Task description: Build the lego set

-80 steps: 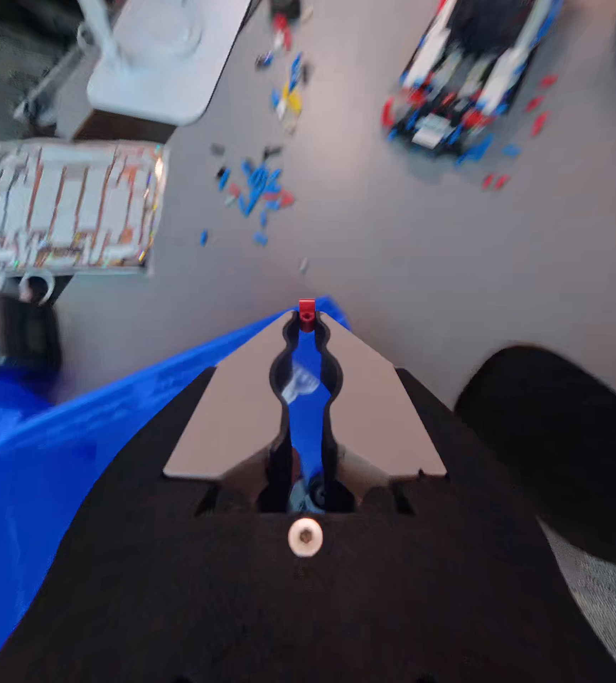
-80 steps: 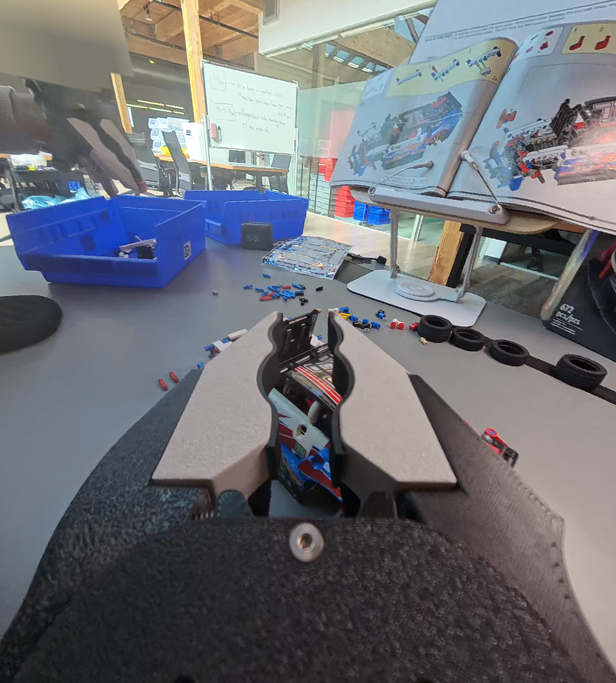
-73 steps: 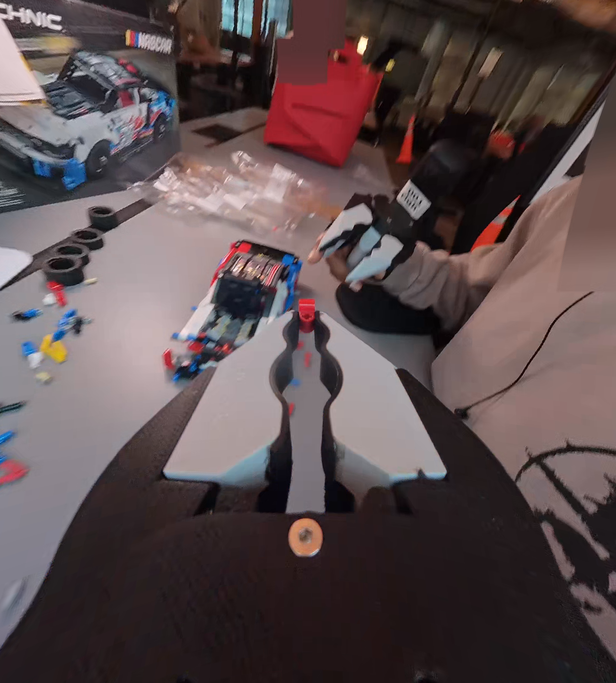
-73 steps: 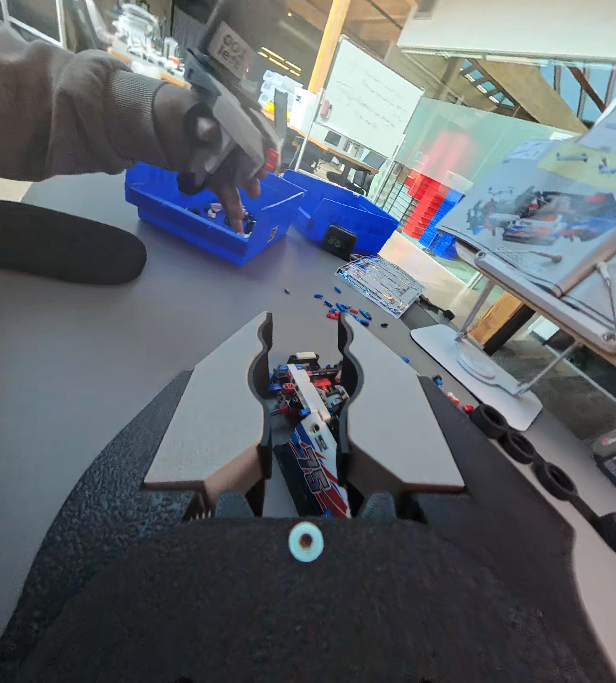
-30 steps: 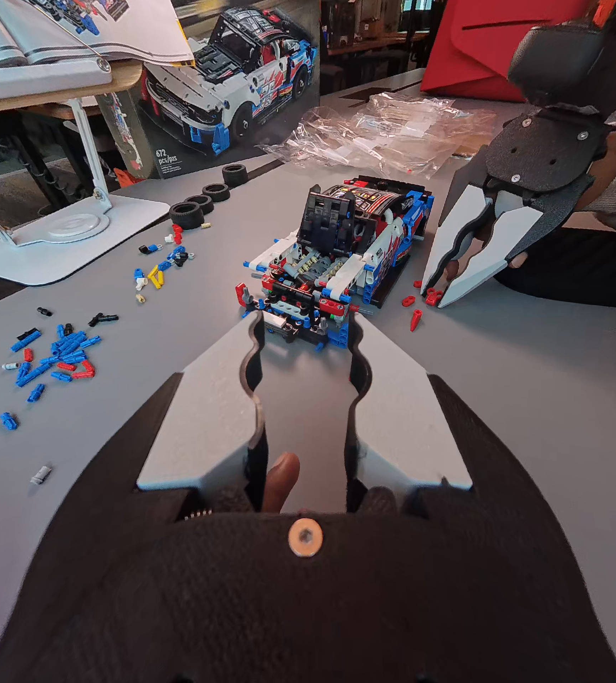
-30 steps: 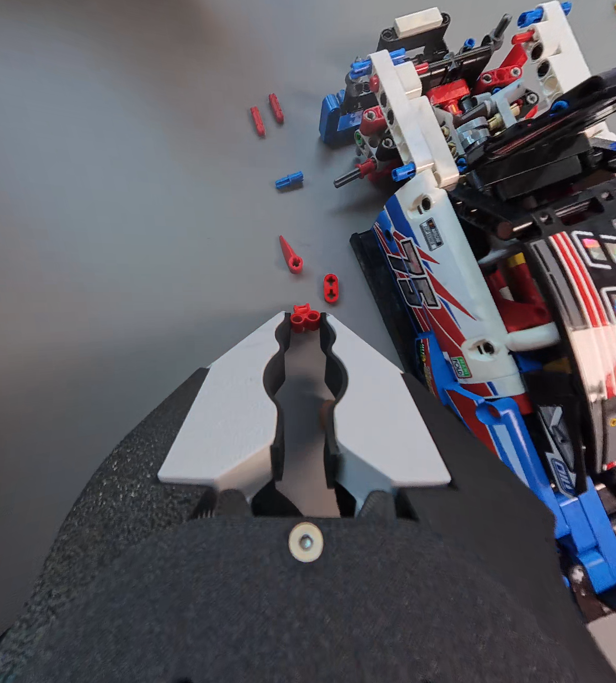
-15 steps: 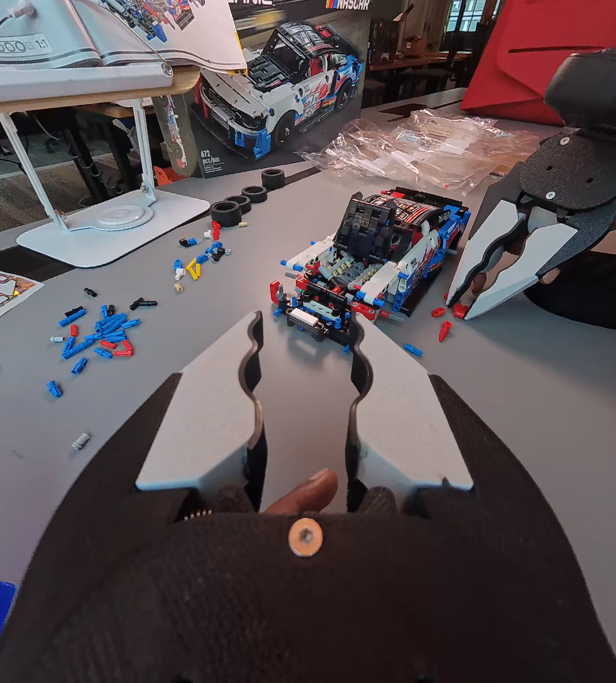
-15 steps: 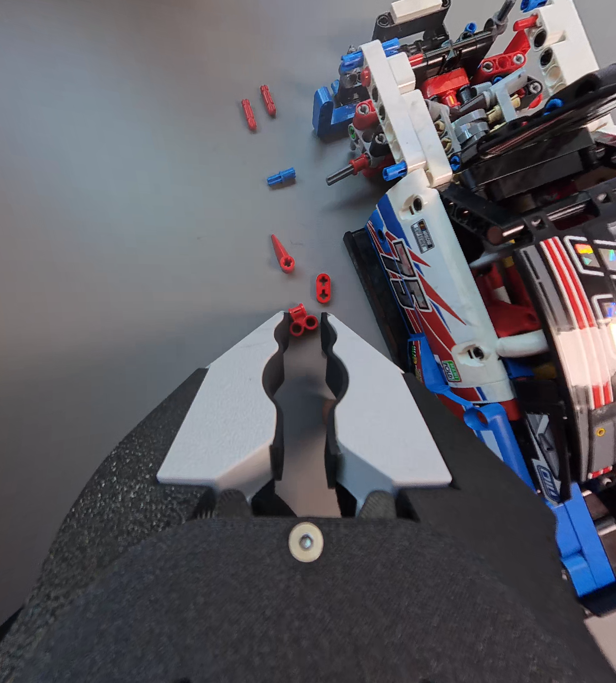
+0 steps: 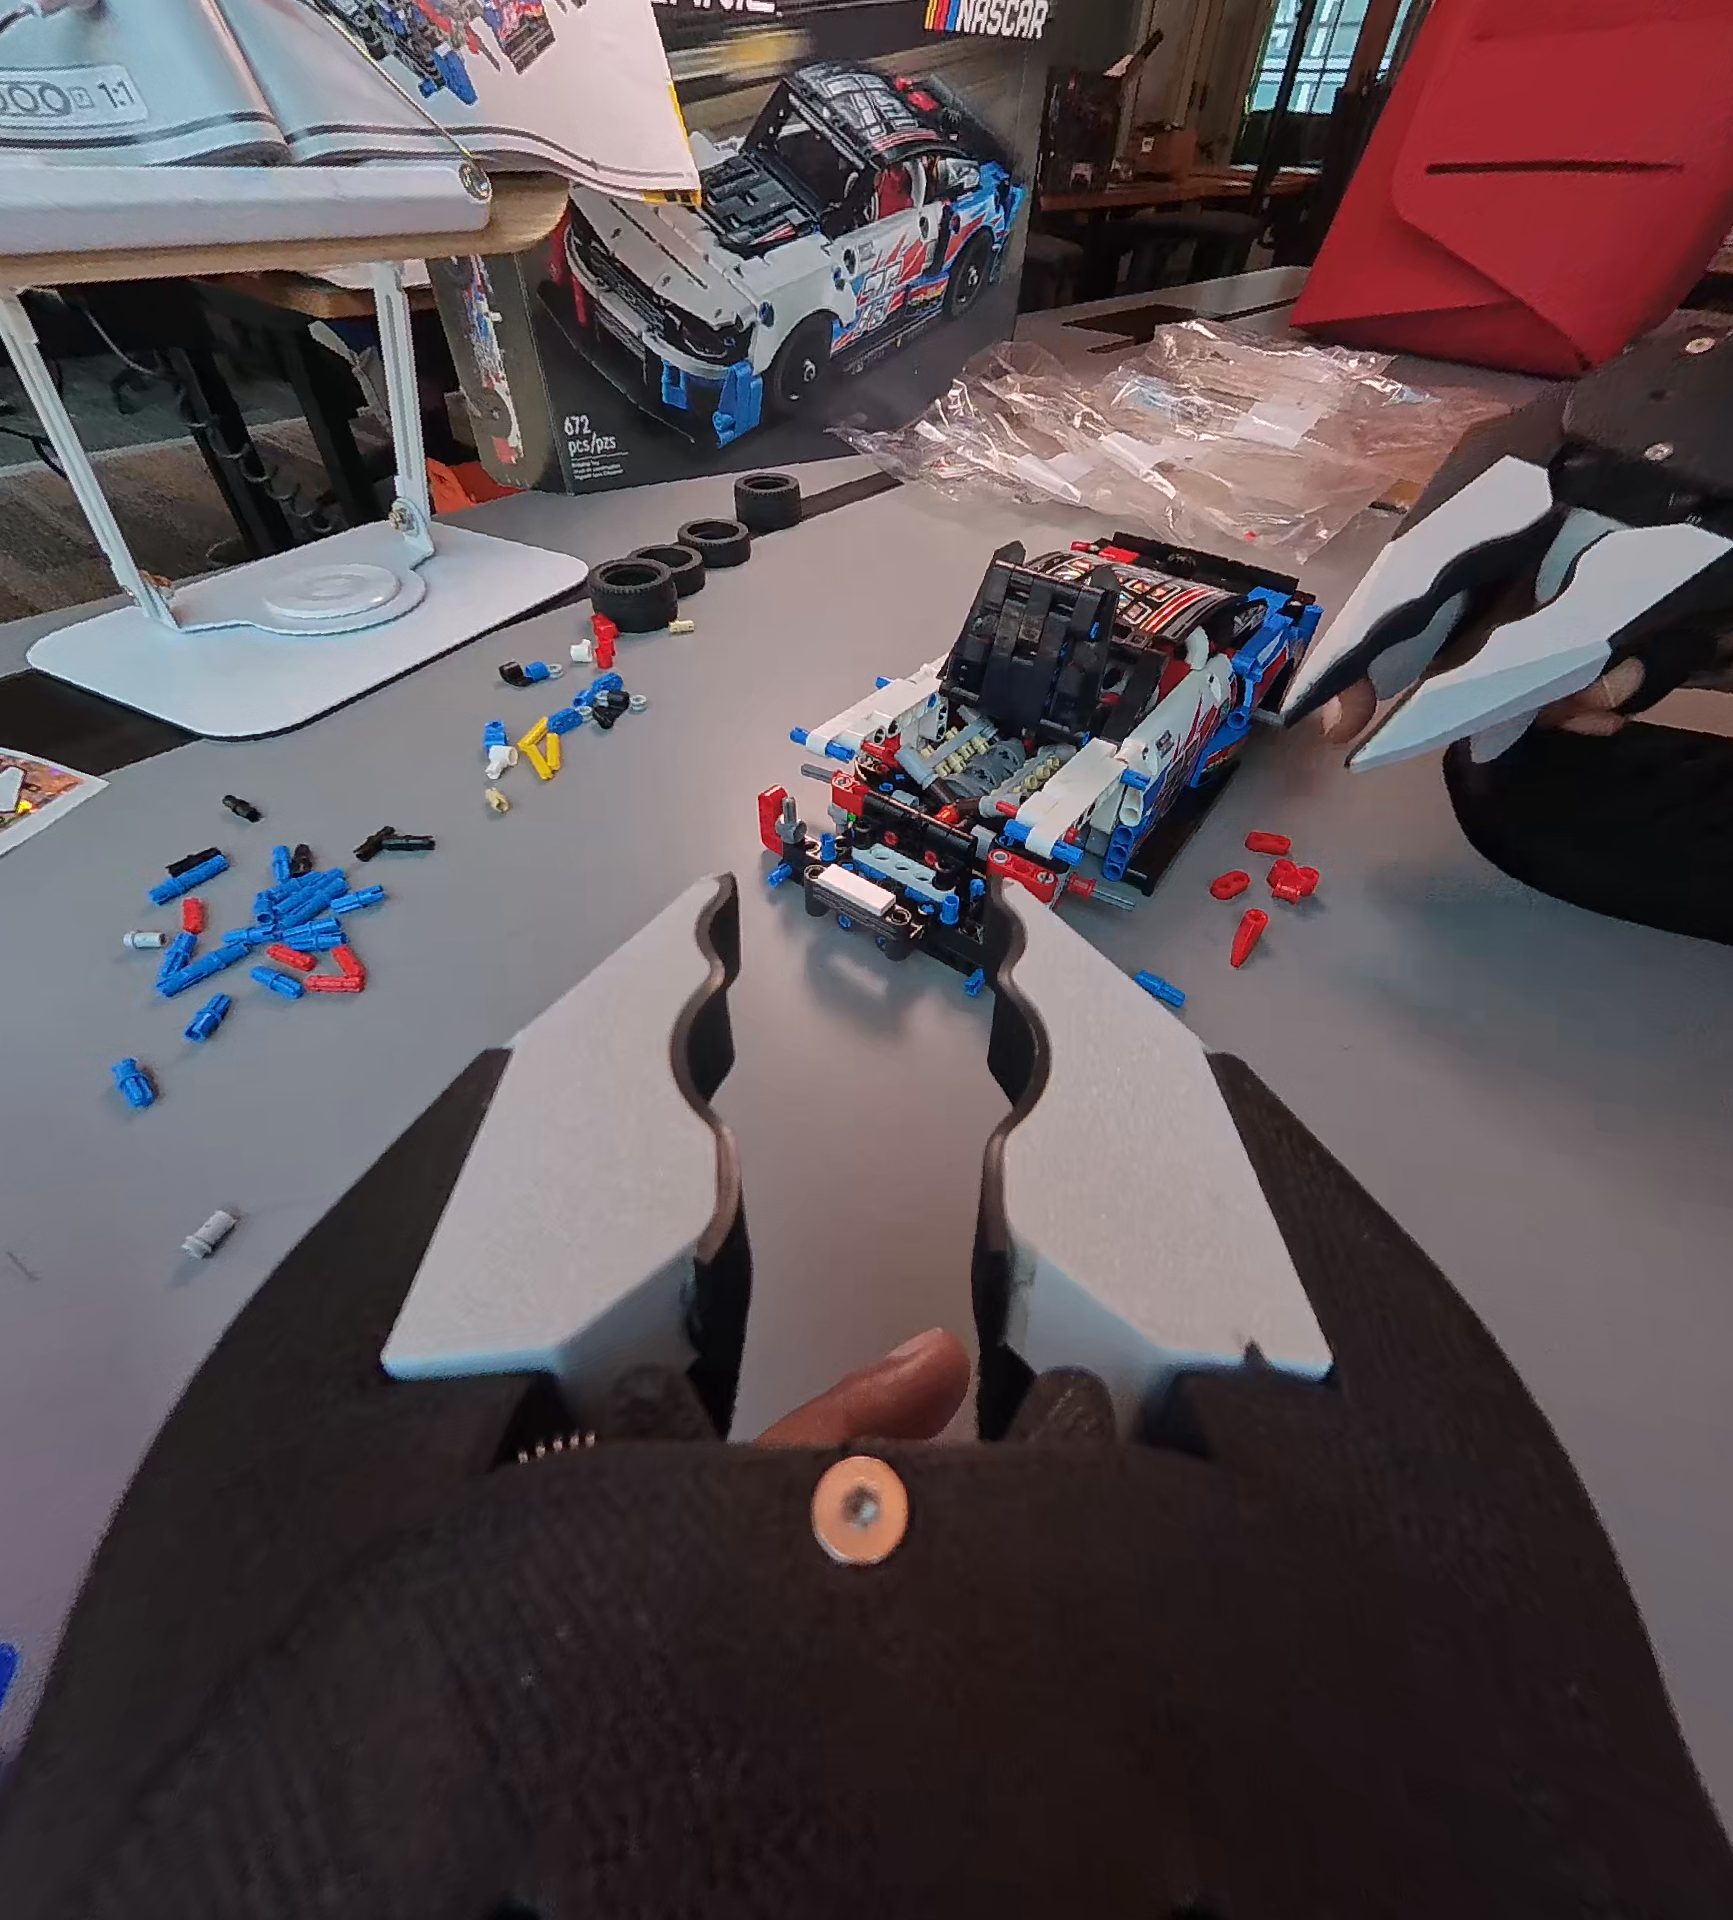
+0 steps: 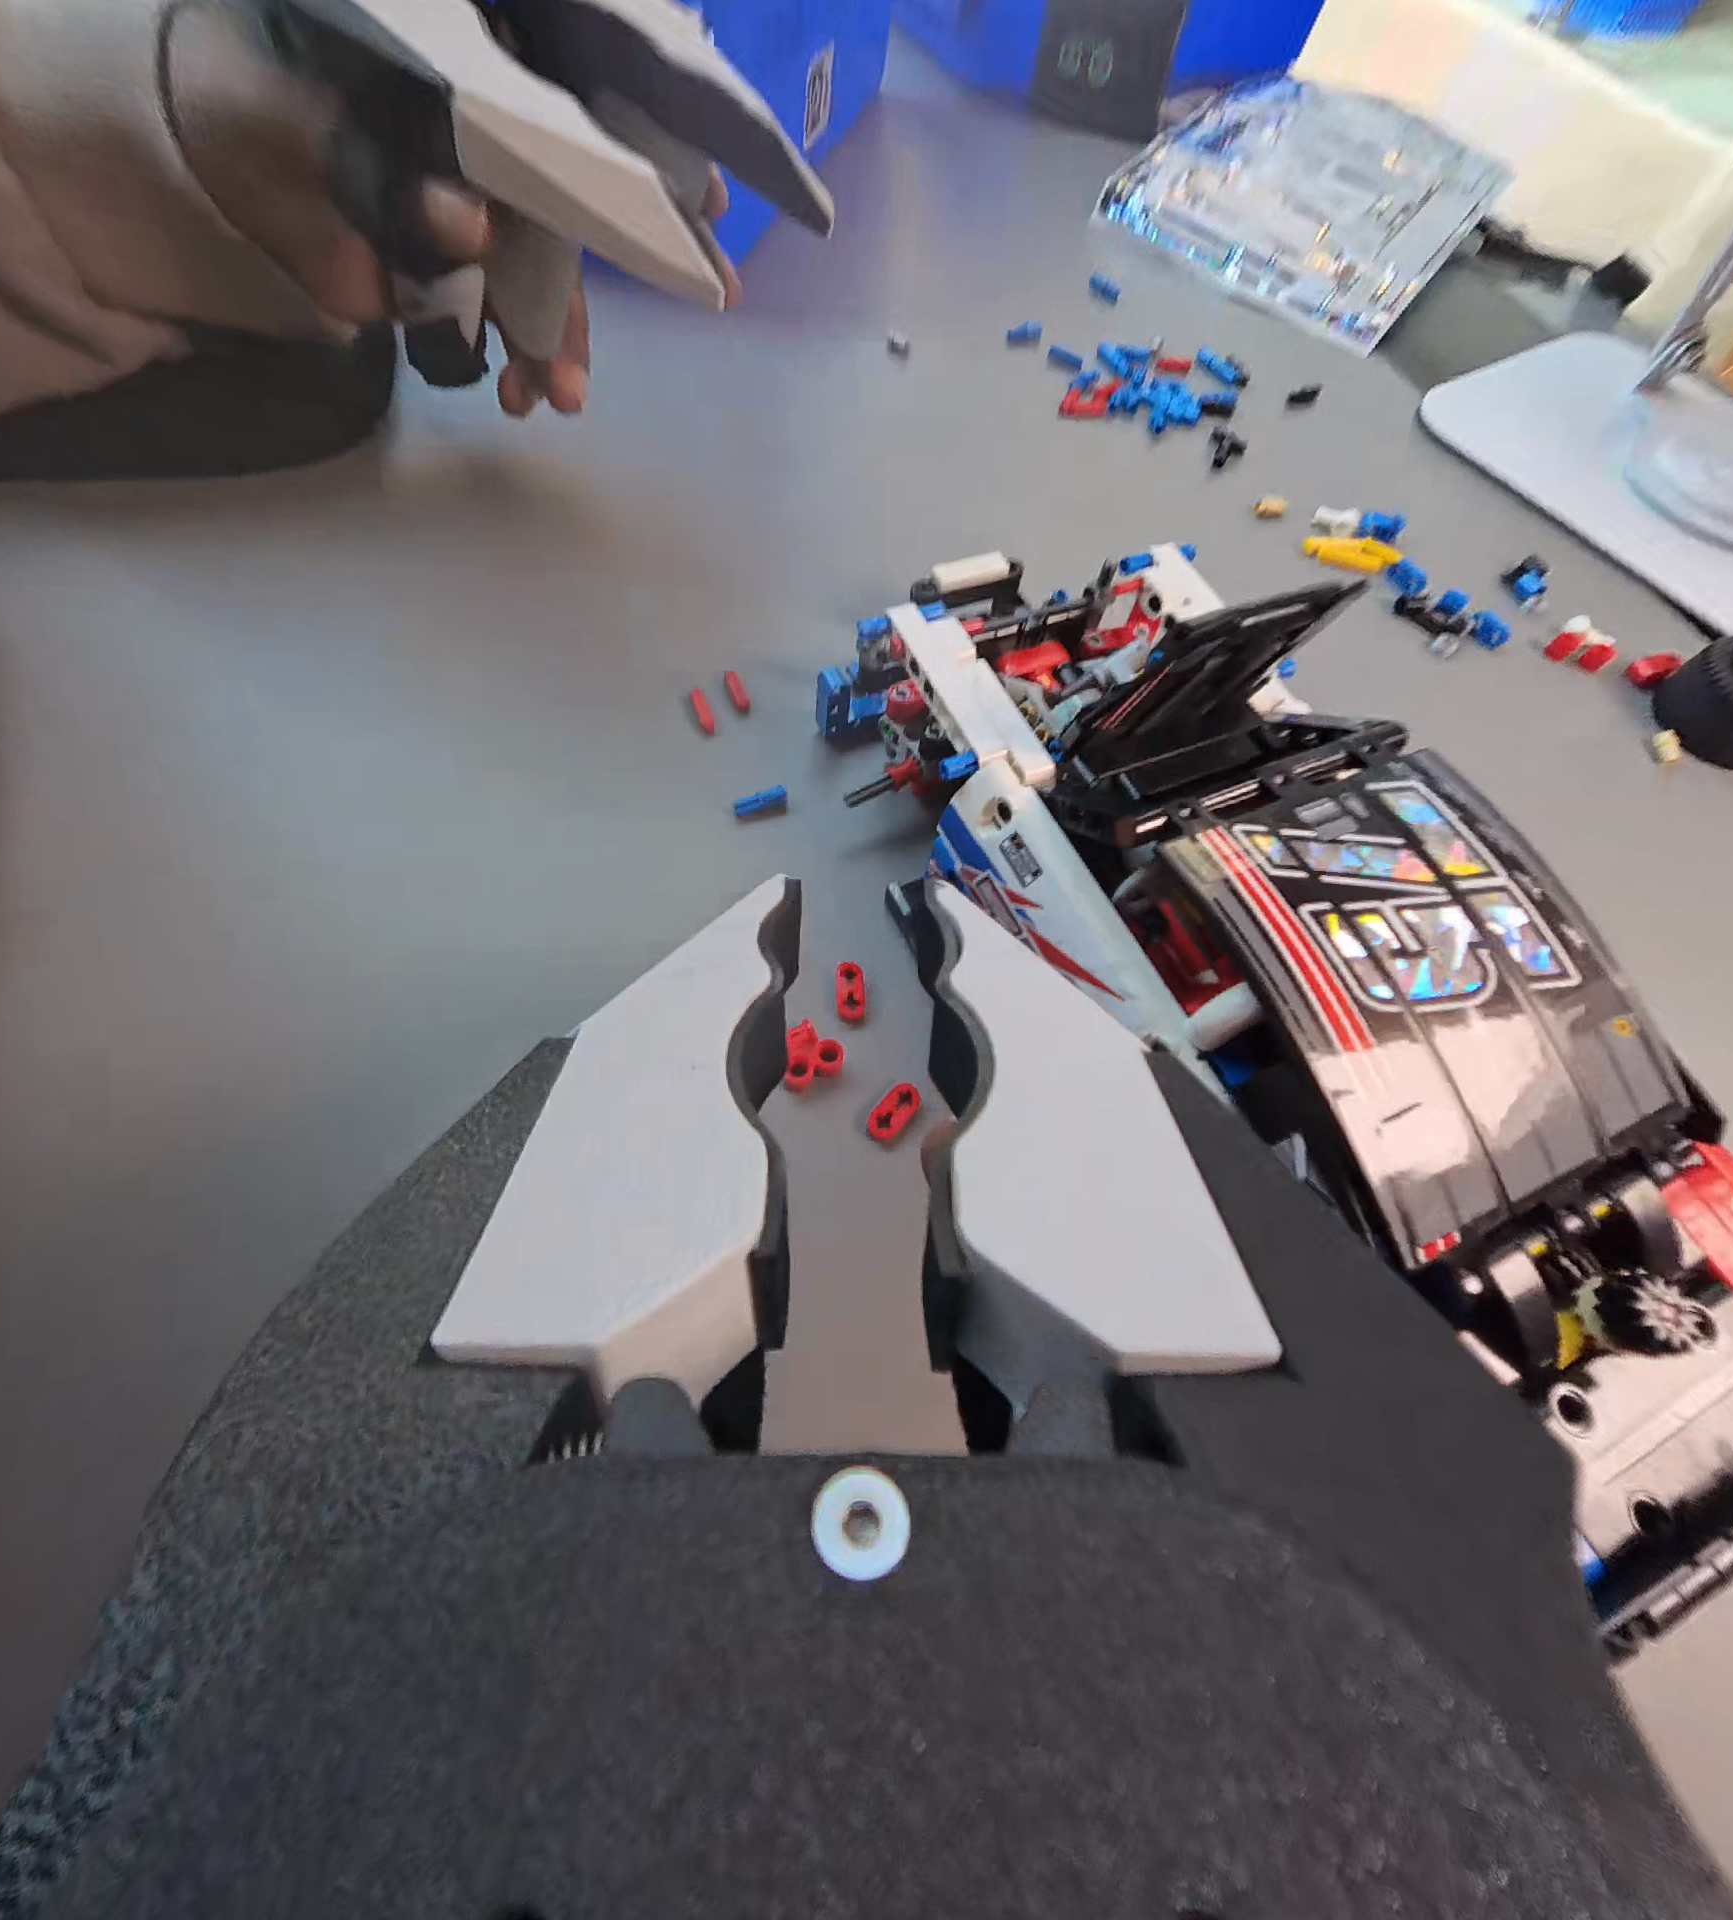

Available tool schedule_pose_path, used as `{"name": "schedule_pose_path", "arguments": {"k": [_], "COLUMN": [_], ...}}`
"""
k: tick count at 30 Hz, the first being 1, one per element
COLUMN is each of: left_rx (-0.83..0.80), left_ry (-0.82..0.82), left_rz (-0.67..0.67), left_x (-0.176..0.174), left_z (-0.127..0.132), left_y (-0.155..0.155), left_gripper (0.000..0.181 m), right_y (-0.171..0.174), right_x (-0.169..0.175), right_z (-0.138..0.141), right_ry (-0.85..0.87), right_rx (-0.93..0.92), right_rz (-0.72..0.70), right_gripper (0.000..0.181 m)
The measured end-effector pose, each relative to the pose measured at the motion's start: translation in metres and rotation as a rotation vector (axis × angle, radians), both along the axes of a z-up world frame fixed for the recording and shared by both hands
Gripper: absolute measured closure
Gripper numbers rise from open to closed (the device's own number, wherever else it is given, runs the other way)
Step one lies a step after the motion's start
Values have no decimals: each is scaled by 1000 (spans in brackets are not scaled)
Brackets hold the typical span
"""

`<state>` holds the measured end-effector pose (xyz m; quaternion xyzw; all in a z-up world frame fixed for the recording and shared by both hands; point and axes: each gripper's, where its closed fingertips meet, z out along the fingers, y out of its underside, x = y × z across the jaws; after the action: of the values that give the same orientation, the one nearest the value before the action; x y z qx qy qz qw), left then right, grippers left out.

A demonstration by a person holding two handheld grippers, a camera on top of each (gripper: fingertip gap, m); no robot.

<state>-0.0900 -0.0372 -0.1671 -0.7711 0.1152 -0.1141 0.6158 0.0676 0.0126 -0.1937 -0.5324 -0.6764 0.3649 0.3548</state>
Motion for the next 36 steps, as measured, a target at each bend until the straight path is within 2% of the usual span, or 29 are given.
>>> {"name": "schedule_pose_path", "arguments": {"k": [6,11,24,36], "left_rx": [-1,18,6,-6], "left_ry": [-7,-9,-3,14], "left_rz": [13,42,42,34], "left_x": [-3,-11,-15,-14], "left_z": [-2,0,-4,-8], "left_y": [2,3,5,6], "left_gripper": [136,136,134,133], "right_y": [13,28,50,60], "right_x": [-3,0,10,17], "right_z": [38,50,62,63], "right_ry": [321,455,537,533], "right_rx": [-45,-86,-94,-41], "right_rz": [-60,-120,-209,-263], "right_gripper": [161,162,161,163]}}
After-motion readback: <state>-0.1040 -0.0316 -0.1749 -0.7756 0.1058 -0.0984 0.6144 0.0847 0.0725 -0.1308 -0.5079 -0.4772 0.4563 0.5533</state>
